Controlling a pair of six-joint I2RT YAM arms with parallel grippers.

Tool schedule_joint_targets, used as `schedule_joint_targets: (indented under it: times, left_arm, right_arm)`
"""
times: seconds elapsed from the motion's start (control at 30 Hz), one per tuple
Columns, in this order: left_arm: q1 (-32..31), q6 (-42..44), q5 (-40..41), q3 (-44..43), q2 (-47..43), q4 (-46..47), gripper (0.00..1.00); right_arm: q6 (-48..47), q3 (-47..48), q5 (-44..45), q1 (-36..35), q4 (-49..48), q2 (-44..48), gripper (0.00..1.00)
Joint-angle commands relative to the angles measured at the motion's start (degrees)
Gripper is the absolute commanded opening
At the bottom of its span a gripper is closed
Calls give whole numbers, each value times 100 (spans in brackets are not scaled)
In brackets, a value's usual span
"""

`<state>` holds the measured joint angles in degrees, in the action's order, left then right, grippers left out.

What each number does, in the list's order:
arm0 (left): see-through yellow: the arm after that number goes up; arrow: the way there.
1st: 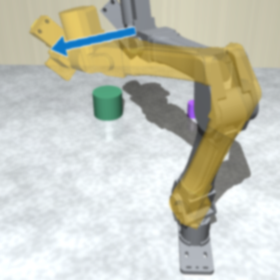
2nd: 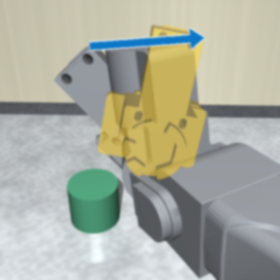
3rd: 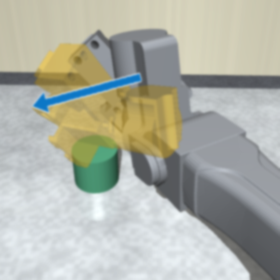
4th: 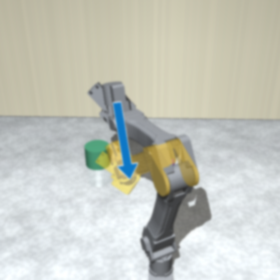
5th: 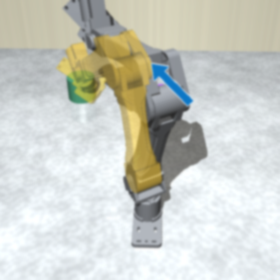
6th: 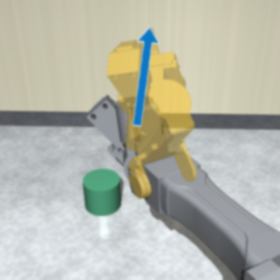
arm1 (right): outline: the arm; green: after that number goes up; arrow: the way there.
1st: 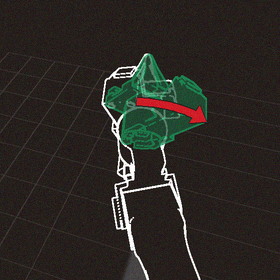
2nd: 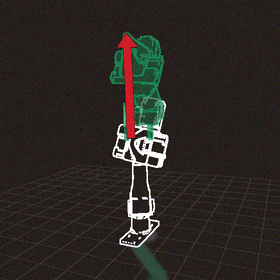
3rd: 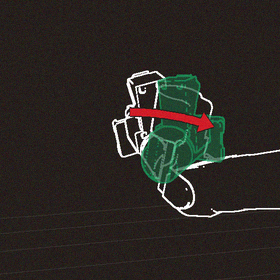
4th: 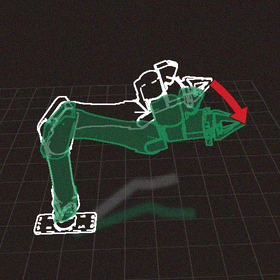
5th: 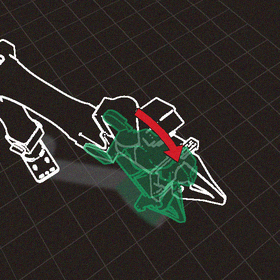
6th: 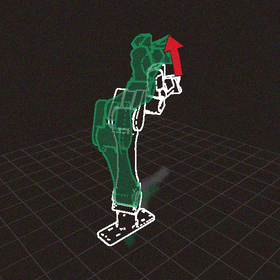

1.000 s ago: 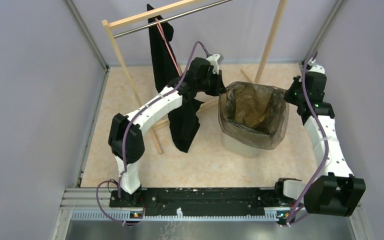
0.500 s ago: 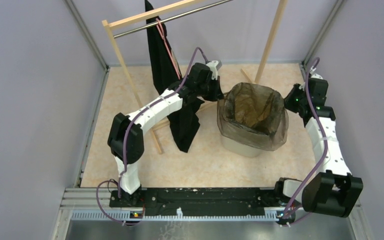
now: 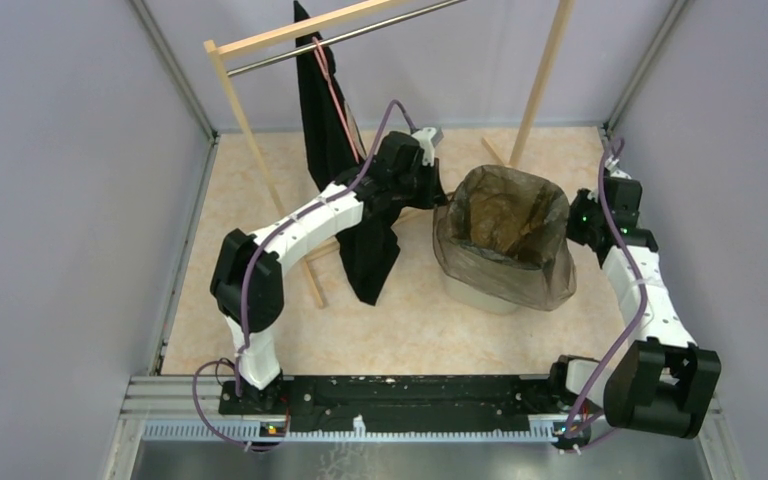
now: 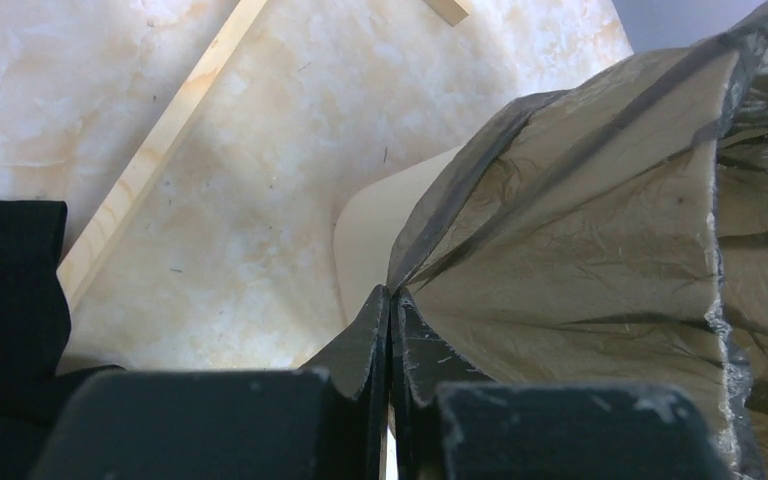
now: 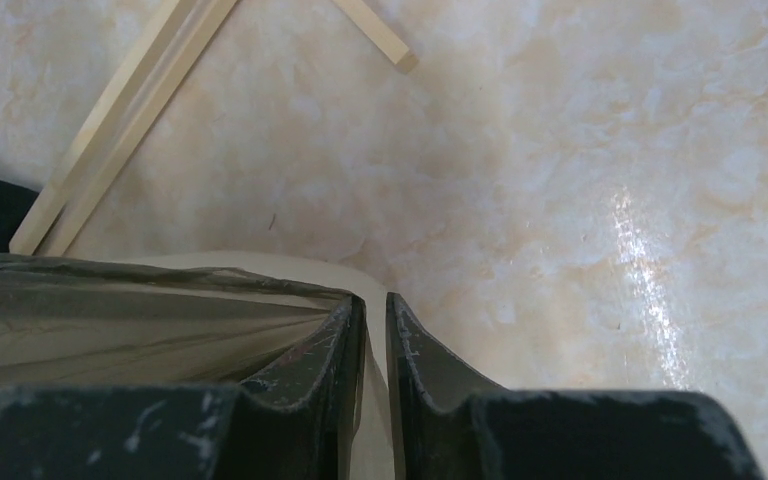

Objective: Put the trash bags into the trash bin

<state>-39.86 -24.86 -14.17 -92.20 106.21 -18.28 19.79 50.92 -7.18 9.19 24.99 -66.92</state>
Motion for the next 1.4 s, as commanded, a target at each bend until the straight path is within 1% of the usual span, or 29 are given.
schedule_joint_targets:
  times: [0.0,0.13,0.27,0.3,0.4,0.47,0.57,0.63,0.67,0.73,0.8,0.93,1.0,1.1,1.2,1.23,1.27,1.37]
  left_arm:
    - [-142,-80,-45,220,-176,-86,5]
    - [-237,-85,17,341,-161,-86,5]
    - [-252,-48,146,447,-176,-118,5]
    - [-257,-31,186,449,-182,-148,5]
    - [-262,26,273,436,-223,-205,5]
    - [-260,63,322,423,-250,-241,5]
    - [-260,100,349,414,-255,-265,5]
    - [-260,113,354,413,-240,-268,5]
    - [-262,113,348,408,-227,-272,5]
    - [-260,121,341,401,-219,-271,5]
    - [-260,146,343,377,-207,-281,4]
    - [-260,166,350,384,-215,-303,4]
    - [-272,142,318,387,-188,-296,4]
    - [-299,114,269,366,-110,-270,3]
    - [-344,120,286,324,-61,-268,2]
    - [-359,122,322,323,-62,-271,2]
    - [-369,122,345,321,-58,-271,1]
    - [-391,122,371,326,-25,-279,1]
  right_arm:
    - [57,-190,-128,30,-510,243,17]
    - [-43,-427,93,30,-679,181,20]
    - [-58,-488,89,30,-612,41,20]
    - [-43,-457,79,36,-540,57,22]
    - [11,-161,250,30,-82,209,30]
    - [41,224,544,30,401,402,36]
    - [133,789,1055,30,1072,764,48]
    - [253,920,1230,30,1469,1059,59]
    - [294,930,1253,30,1611,1200,63]
    - [375,902,1241,30,1875,1529,67]
    - [442,831,1126,30,2106,1822,67]
    - [517,569,437,28,2305,2461,67]
    - [570,298,-40,30,2233,2697,67]
    - [752,-281,-513,30,1975,2915,64]
    - [919,-854,-787,30,1606,3013,57]
    - [973,-1002,-776,30,1449,3020,53]
    - [996,-1038,-739,30,1364,2999,49]
    - [1262,-1159,-631,30,1077,2959,44]
